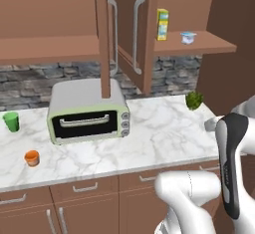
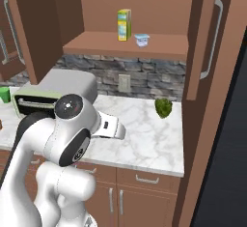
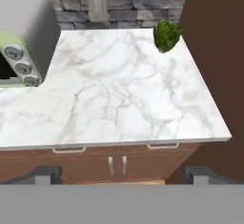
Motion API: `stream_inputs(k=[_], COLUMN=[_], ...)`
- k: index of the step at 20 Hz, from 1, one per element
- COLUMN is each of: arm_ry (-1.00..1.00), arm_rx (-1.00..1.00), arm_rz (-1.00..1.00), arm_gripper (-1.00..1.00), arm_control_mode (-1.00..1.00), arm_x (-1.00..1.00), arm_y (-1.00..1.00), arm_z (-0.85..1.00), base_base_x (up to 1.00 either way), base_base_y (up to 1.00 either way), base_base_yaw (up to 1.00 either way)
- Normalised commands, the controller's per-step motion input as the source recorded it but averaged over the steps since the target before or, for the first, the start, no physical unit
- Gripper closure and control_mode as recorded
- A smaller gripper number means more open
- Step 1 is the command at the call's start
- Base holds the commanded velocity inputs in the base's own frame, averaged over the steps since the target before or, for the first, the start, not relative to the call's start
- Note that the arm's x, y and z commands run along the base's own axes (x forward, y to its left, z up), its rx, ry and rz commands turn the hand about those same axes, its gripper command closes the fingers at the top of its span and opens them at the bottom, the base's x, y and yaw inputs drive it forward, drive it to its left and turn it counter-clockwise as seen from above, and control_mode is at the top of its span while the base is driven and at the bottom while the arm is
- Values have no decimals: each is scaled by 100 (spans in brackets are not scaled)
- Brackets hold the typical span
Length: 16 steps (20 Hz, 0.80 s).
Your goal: Pick the yogurt and jam from the counter and place them in the cabinets closest to them.
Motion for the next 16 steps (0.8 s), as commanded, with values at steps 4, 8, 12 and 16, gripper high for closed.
stream_inputs(k=[4, 8, 12, 16], arm_ry=[0, 0, 0, 0], arm_rx=[0, 0, 0, 0], arm_rz=[0, 0, 0, 0], arm_gripper=[-100, -100, -100, -100], arm_control_mode=[100, 100, 100, 100], arm_x=[0, 0, 0, 0], arm_y=[0, 0, 0, 0], arm_z=[0, 0, 0, 0], base_base_x=[-36, -33, -27, -23], base_base_y=[38, 62, 74, 75], base_base_yaw=[0, 0, 0, 0])
